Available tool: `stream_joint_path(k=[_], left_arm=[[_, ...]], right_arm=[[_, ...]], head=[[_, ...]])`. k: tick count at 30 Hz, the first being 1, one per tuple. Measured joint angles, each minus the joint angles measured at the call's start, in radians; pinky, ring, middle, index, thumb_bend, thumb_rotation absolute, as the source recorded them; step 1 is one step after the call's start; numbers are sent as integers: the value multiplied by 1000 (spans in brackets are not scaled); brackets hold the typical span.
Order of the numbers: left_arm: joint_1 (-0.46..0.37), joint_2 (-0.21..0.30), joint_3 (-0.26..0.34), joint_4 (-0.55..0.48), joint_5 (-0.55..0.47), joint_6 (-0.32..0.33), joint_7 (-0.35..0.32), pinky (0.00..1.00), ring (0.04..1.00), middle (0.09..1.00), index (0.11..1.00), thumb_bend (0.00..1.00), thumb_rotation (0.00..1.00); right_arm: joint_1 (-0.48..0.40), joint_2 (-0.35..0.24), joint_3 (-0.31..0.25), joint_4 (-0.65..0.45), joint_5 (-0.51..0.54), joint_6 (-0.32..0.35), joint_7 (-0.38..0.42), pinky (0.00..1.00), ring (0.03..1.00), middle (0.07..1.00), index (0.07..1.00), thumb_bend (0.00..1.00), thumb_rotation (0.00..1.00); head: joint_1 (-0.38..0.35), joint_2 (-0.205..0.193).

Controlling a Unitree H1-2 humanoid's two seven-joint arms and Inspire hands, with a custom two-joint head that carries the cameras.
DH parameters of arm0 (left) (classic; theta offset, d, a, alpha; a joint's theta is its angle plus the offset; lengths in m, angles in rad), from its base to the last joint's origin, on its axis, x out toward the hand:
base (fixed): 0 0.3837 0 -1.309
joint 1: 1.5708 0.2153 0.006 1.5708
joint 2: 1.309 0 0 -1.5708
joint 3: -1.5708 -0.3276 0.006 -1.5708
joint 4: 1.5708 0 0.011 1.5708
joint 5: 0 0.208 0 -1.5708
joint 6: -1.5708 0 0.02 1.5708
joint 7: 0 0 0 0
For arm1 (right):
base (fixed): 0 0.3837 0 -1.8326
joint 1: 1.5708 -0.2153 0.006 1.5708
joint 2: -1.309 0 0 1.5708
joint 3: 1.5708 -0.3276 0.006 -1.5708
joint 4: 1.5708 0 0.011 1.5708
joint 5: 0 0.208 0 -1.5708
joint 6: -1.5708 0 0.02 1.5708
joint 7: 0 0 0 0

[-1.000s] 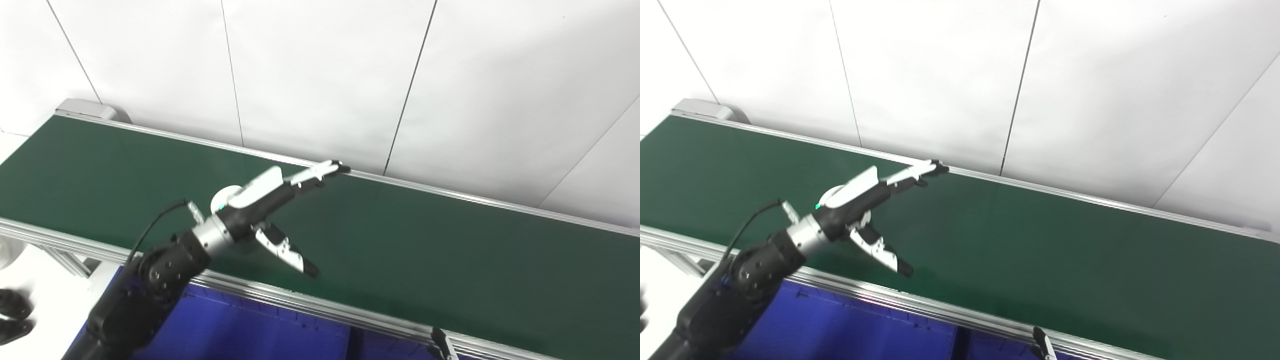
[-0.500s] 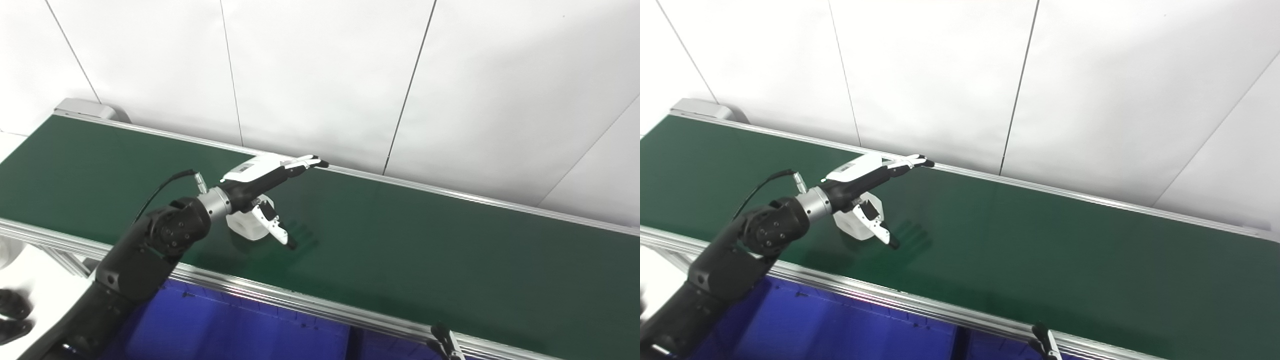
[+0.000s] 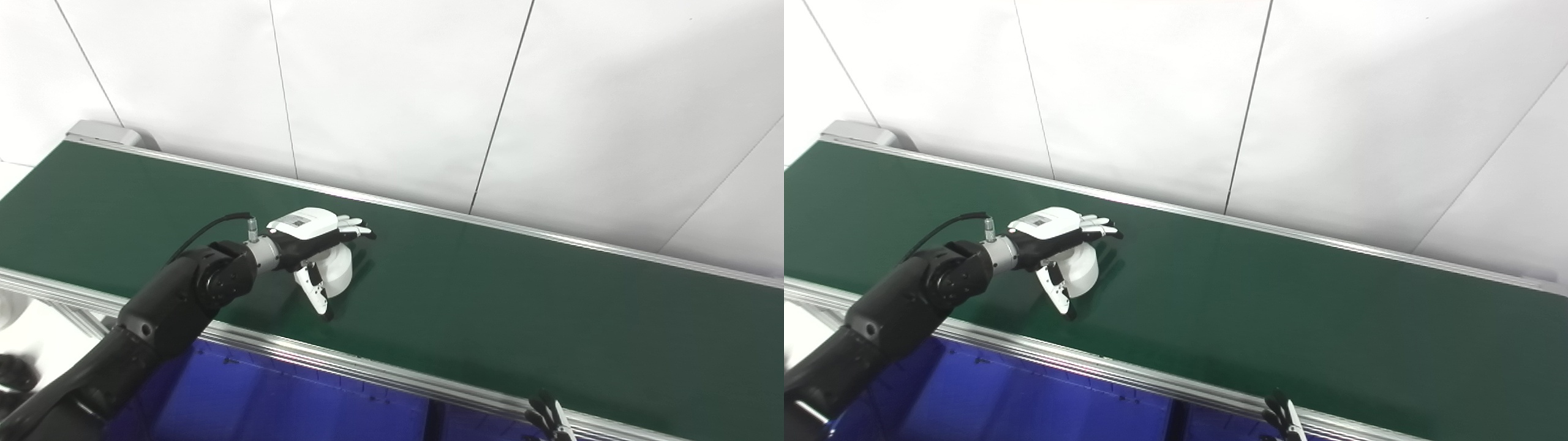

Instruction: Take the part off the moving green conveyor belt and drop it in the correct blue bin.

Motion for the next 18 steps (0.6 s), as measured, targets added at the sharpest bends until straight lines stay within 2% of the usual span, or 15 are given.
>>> stream_joint_path(k=[3, 4, 5, 6, 7, 8, 9, 10, 11, 13, 16, 18], left_arm=[[-9, 2, -11, 0, 4, 16, -19, 1000, 1000, 1000, 909, 997, 170], [-11, 2, -15, 2, 0, 14, -20, 989, 974, 976, 891, 974, 132], [-14, 2, -18, 10, -7, 7, -17, 868, 900, 916, 855, 923, 64], [-16, 1, -18, 20, -20, -4, -13, 827, 875, 896, 844, 906, 40], [-16, 1, -17, 28, -30, -10, -8, 670, 755, 803, 770, 748, 16], [-16, -2, -17, 35, -33, -10, -4, 617, 714, 771, 745, 695, 8], [-14, -8, -17, 43, -34, -10, 11, 521, 549, 610, 612, 578, 3], [-9, -17, -14, 45, -34, -9, 27, 489, 493, 555, 567, 538, 1], [-4, -25, -14, 44, -34, -10, 40, 486, 479, 534, 513, 514, 0], [9, -45, -11, 51, -34, -27, 89, 476, 470, 525, 482, 501, 0], [27, -60, -5, 52, -38, -41, 137, 487, 472, 525, 465, 497, 0], [34, -63, 3, 49, -52, -39, 146, 497, 474, 526, 460, 496, 0]], right_arm=[[0, 0, -1, 0, 10, 0, 3, 787, 913, 953, 1000, 895, 287], [0, -1, -2, 0, 10, 0, 4, 786, 914, 954, 1000, 895, 288], [0, -1, -2, 0, 10, 0, 6, 785, 914, 953, 1000, 895, 288], [0, -2, -3, 0, 10, 0, 7, 785, 914, 953, 1000, 895, 288], [-1, -3, -4, 0, 11, 0, 8, 782, 915, 953, 1000, 895, 283], [-1, -4, -5, 0, 12, 0, 10, 780, 915, 953, 1000, 896, 281], [-1, -4, -6, 1, 17, 0, 14, 783, 914, 953, 1000, 895, 278], [-2, -4, -7, 1, 21, 0, 16, 784, 914, 953, 1000, 895, 277], [-3, -4, -7, 1, 23, 0, 16, 782, 912, 952, 1000, 895, 279], [-5, -4, -9, 2, 25, 0, 17, 778, 910, 949, 1000, 899, 279], [-5, -3, -12, 1, 26, 0, 17, 773, 908, 947, 1000, 897, 281], [-3, -2, -14, 1, 24, 0, 17, 774, 908, 947, 1000, 897, 277]], head=[[2, 0], [3, 0], [3, 3], [3, 3], [2, 3], [2, 3], [0, 5], [0, 5], [2, 6], [2, 6], [5, 11], [0, 17]])
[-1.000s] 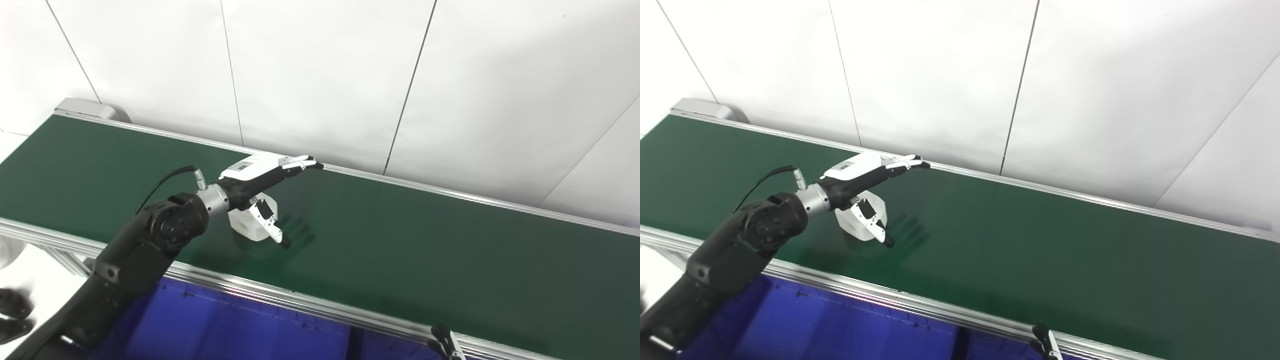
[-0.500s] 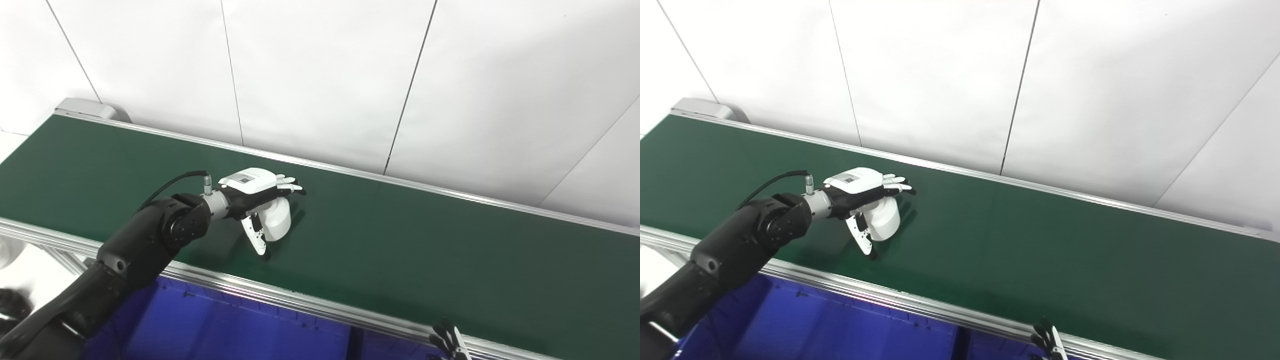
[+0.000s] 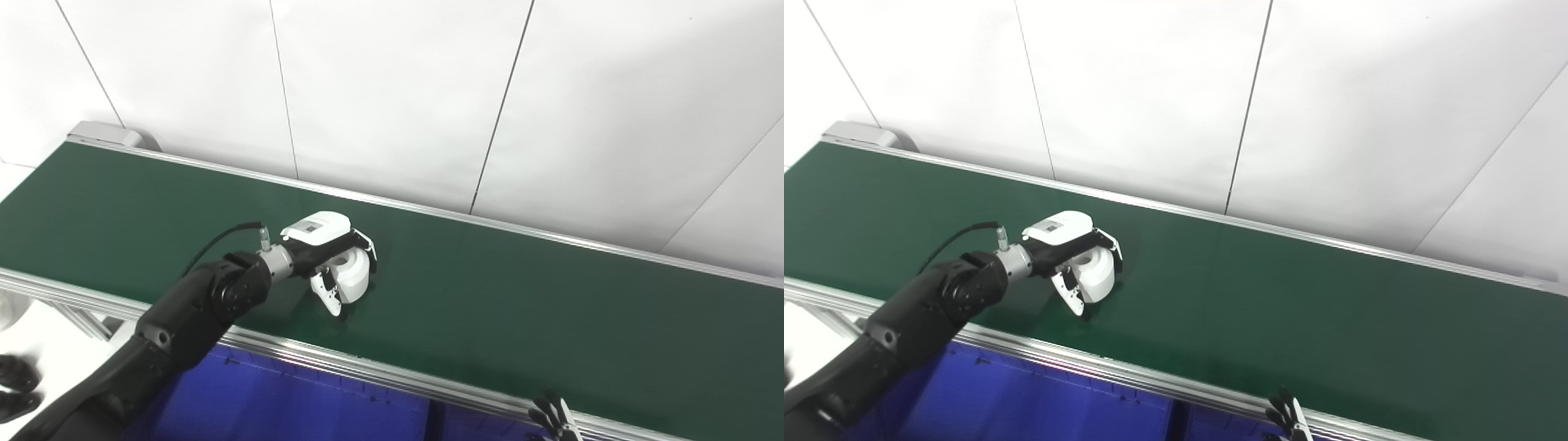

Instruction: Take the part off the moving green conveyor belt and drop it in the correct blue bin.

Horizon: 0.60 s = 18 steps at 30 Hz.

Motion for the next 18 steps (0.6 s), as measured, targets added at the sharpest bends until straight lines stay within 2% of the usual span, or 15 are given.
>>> stream_joint_path(k=[3, 6, 8, 9, 12, 14, 18], left_arm=[[25, -4, 28, -2, -40, -20, 23, 499, 467, 521, 462, 498, 0], [85, -11, 71, -14, -93, -58, 73, 490, 468, 515, 463, 498, 0], [134, -18, 102, -37, -151, -86, 83, 496, 473, 515, 463, 497, 0], [157, -21, 110, -53, -179, -93, 82, 491, 474, 519, 460, 496, 0], [224, -23, 121, -143, -236, -91, 66, 478, 475, 535, 449, 494, 0], [259, -23, 123, -217, -257, -91, 55, 483, 485, 536, 442, 494, 0], [314, -22, 124, -298, -293, -131, 53, 483, 481, 538, 445, 494, 0]], right_arm=[[2, 3, 0, -1, -1, 0, 0, 769, 906, 946, 996, 896, 275], [4, 8, -2, -3, -1, 0, 0, 775, 910, 948, 997, 887, 271], [5, 11, -2, -12, -1, 0, 0, 769, 907, 946, 994, 885, 272], [7, 13, -2, -18, -2, 0, 0, 767, 906, 946, 993, 884, 273], [10, 17, -3, -39, -5, 1, 0, 767, 906, 947, 993, 879, 278], [11, 19, -3, -50, -7, 6, 1, 774, 902, 944, 992, 878, 276], [21, 23, -2, -85, -9, 23, 4, 774, 898, 939, 990, 885, 276]], head=[[-3, 6], [-14, 26], [-14, 26], [-26, 40], [-37, 55], [-55, 89], [-60, 106]])
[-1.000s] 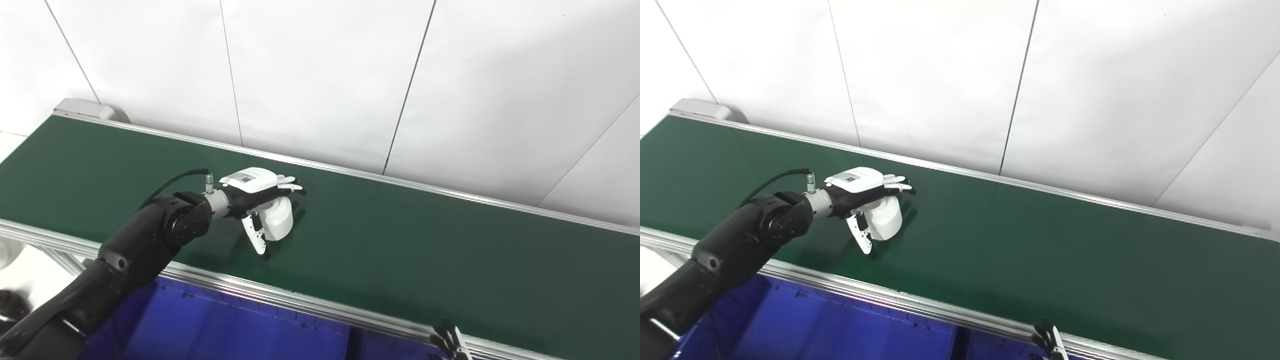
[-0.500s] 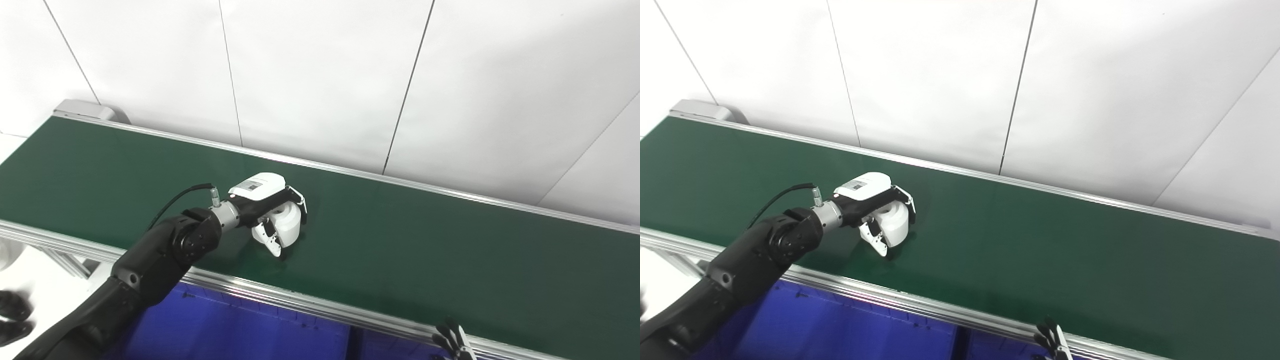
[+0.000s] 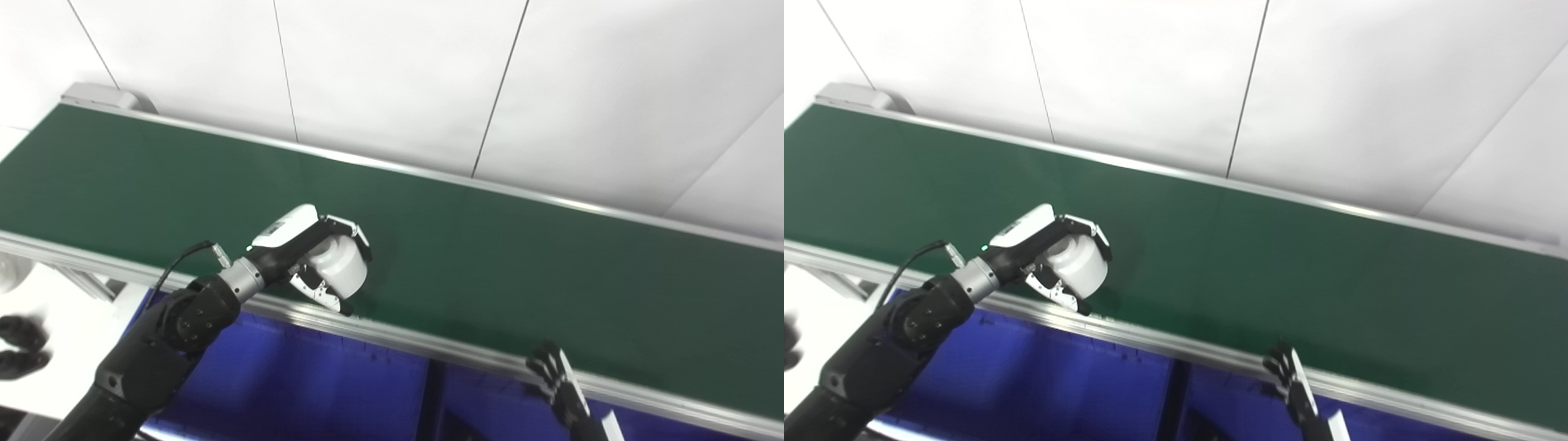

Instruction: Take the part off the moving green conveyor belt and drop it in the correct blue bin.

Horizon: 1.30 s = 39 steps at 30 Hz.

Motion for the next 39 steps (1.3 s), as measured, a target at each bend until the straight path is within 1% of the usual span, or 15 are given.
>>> stream_joint_path(k=[7, 10, 14, 17, 21, 25, 27, 29, 30, 31, 32, 33, 34, 36, 39], left_arm=[[156, 5, -25, -107, -36, -11, -66, 483, 466, 532, 453, 496, 0], [202, 10, -28, -115, -40, -7, -88, 489, 467, 526, 453, 497, 0], [241, 11, -58, -134, -36, 34, -137, 531, 486, 529, 447, 495, 0], [243, 11, -94, -138, -21, 75, -189, 498, 465, 529, 464, 496, 0], [220, 16, -143, -157, 42, 178, -269, 453, 442, 527, 483, 496, 0], [192, 14, -200, -188, 160, 331, -354, 316, 379, 470, 535, 491, 0], [172, 13, -240, -206, 243, 398, -391, 406, 409, 496, 527, 492, 0], [149, 13, -281, -217, 325, 461, -450, 591, 652, 697, 507, 485, 60], [134, 13, -304, -222, 365, 488, -481, 632, 701, 737, 652, 424, 259], [121, 13, -325, -226, 402, 502, -510, 711, 777, 800, 772, 410, 551], [109, 15, -347, -228, 440, 503, -528, 812, 834, 849, 831, 456, 724], [100, 18, -364, -232, 475, 502, -541, 931, 895, 903, 889, 600, 910], [95, 22, -376, -239, 503, 501, -549, 945, 902, 909, 896, 623, 928], [94, 37, -388, -267, 545, 494, -557, 989, 937, 942, 927, 774, 985], [99, 59, -377, -280, 548, 476, -550, 999, 965, 970, 955, 906, 999]], right_arm=[[1, 8, -2, -50, 0, 49, 4, 760, 888, 932, 986, 892, 289], [1, 9, -3, -74, -4, 69, 5, 756, 888, 934, 987, 891, 299], [10, 8, -5, -108, -7, 96, 13, 747, 883, 929, 983, 899, 300], [14, 7, -8, -126, -5, 112, 17, 739, 881, 924, 979, 908, 282], [15, 5, -16, -132, 4, 134, 22, 728, 877, 921, 978, 910, 290], [14, 0, -19, -149, 4, 150, 32, 722, 879, 920, 979, 896, 283], [14, -4, -19, -158, 4, 153, 39, 717, 878, 919, 978, 896, 286], [9, -5, -19, -160, 4, 154, 42, 723, 880, 922, 981, 897, 286], [6, -5, -19, -160, 4, 155, 42, 725, 880, 922, 981, 898, 288], [3, -4, -19, -160, 4, 156, 43, 722, 879, 919, 981, 898, 292], [1, -4, -19, -160, 2, 156, 43, 720, 878, 918, 981, 900, 299], [0, -4, -19, -160, 0, 156, 43, 720, 876, 918, 982, 901, 305], [0, -4, -19, -160, -3, 157, 43, 721, 876, 918, 982, 901, 305], [2, -3, -19, -160, -5, 159, 43, 725, 877, 920, 981, 901, 304], [3, 1, -18, -160, -6, 160, 42, 724, 877, 918, 980, 903, 307]], head=[[-40, 86], [-51, 101], [-58, 120], [-60, 132], [-54, 141], [-43, 146], [-40, 147], [-41, 146], [-38, 144], [-38, 144], [-37, 144], [-32, 144], [-32, 144], [-32, 140], [-34, 132]])
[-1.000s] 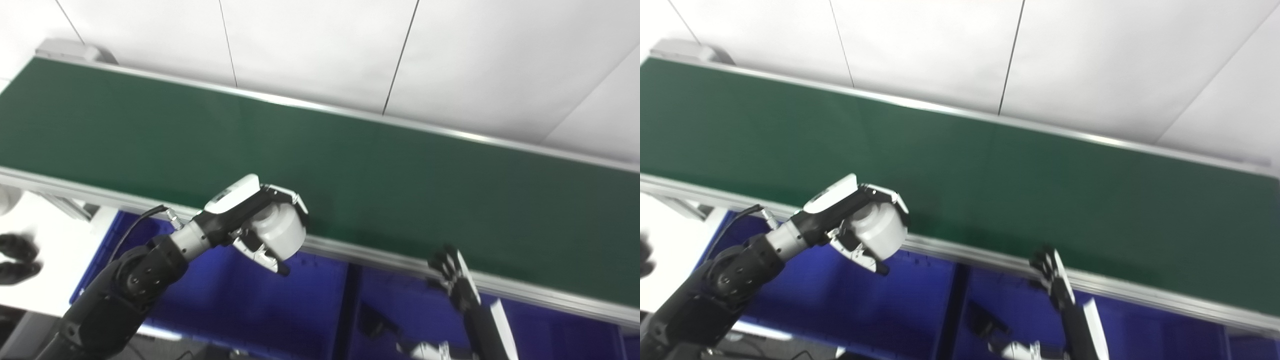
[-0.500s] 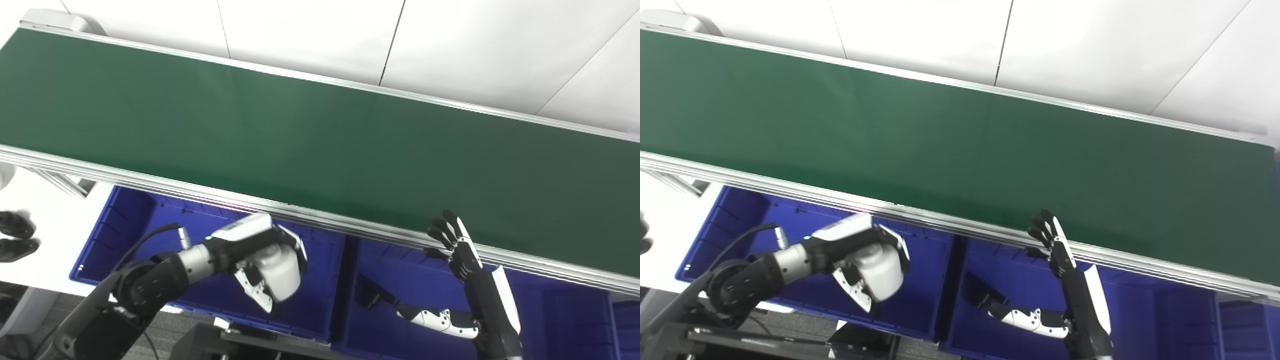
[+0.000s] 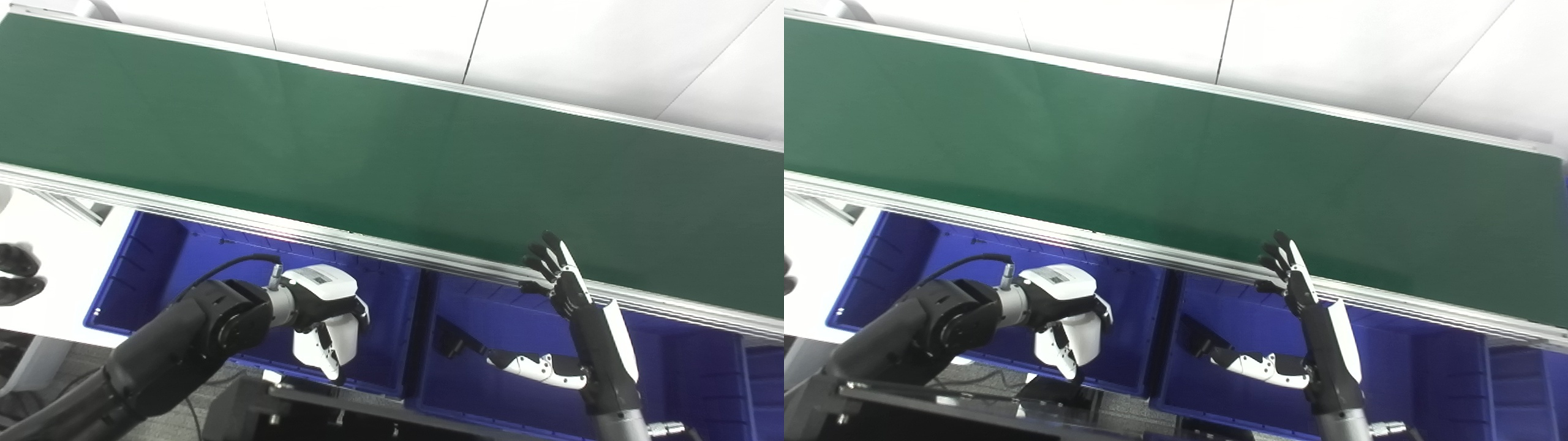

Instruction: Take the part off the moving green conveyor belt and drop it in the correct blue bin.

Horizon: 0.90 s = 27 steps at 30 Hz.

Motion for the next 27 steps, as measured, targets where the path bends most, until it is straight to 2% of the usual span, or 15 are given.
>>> stream_joint_path(k=[3, 5, 8, 11, 13, 16, 18, 19, 20, 21, 22, 23, 25, 26, 27], left_arm=[[33, 7, 55, -23, -62, -33, 50, 1000, 967, 977, 957, 936, 1000], [61, 7, 98, -26, -140, -69, 98, 998, 960, 969, 936, 925, 987], [124, -7, 185, -22, -321, -151, 190, 977, 967, 976, 926, 903, 922], [176, -34, 240, -12, -500, -209, 239, 915, 963, 974, 922, 908, 876], [196, -46, 254, 7, -593, -260, 252, 901, 956, 967, 918, 896, 832], [207, -50, 267, 49, -717, -321, 252, 908, 958, 971, 928, 893, 749], [206, -49, 279, 61, -799, -329, 242, 934, 975, 990, 961, 916, 667], [204, -49, 280, 63, -833, -329, 236, 942, 979, 995, 970, 924, 636], [200, -49, 278, 69, -863, -329, 227, 943, 983, 998, 980, 938, 614], [197, -49, 274, 75, -870, -331, 220, 942, 987, 999, 988, 954, 598], [195, -50, 269, 86, -872, -333, 216, 946, 991, 1000, 994, 959, 586], [195, -51, 265, 101, -871, -337, 216, 956, 997, 1000, 998, 956, 566], [195, -58, 255, 133, -870, -356, 216, 983, 1000, 1000, 1000, 952, 534], [194, -64, 254, 149, -870, -371, 216, 994, 1000, 1000, 1000, 952, 518], [193, -71, 253, 162, -870, -376, 217, 997, 1000, 1000, 1000, 957, 506]], right_arm=[[3, 7, 1, 0, -4, 0, -1, 725, 881, 920, 982, 898, 309], [5, 9, 3, 0, -4, 0, 0, 727, 882, 923, 981, 899, 301], [10, 10, 2, 0, -3, 0, -1, 725, 882, 922, 982, 899, 305], [17, 12, 3, 0, -4, 0, -1, 724, 879, 920, 981, 902, 310], [17, 17, 4, 0, -6, 0, -3, 726, 880, 922, 981, 899, 309], [18, 27, 11, 0, -19, 0, -4, 727, 882, 926, 981, 899, 317], [23, 32, 17, 2, -42, 0, -7, 716, 879, 926, 982, 902, 320], [26, 35, 20, 2, -52, 0, -8, 715, 878, 926, 984, 902, 318], [29, 39, 25, 3, -66, 0, -10, 712, 875, 925, 985, 905, 316], [32, 43, 28, 3, -76, 0, -10, 708, 872, 924, 985, 908, 314], [36, 49, 32, 3, -86, 0, -12, 708, 871, 924, 986, 910, 315], [39, 55, 35, 3, -97, 0, -15, 707, 871, 924, 987, 912, 318], [45, 67, 43, 6, -117, 0, -22, 701, 872, 924, 988, 924, 323], [47, 70, 47, 8, -126, 0, -23, 699, 873, 927, 993, 926, 330], [48, 71, 48, 9, -134, 0, -24, 699, 874, 929, 996, 926, 333]], head=[[-5, -2], [-8, -6], [-11, -9], [-26, -17], [-44, -21], [-130, -32], [-176, -43], [-222, -52], [-230, -54], [-280, -87], [-281, -87], [-320, -101], [-321, -101], [-369, -113], [-370, -114]])
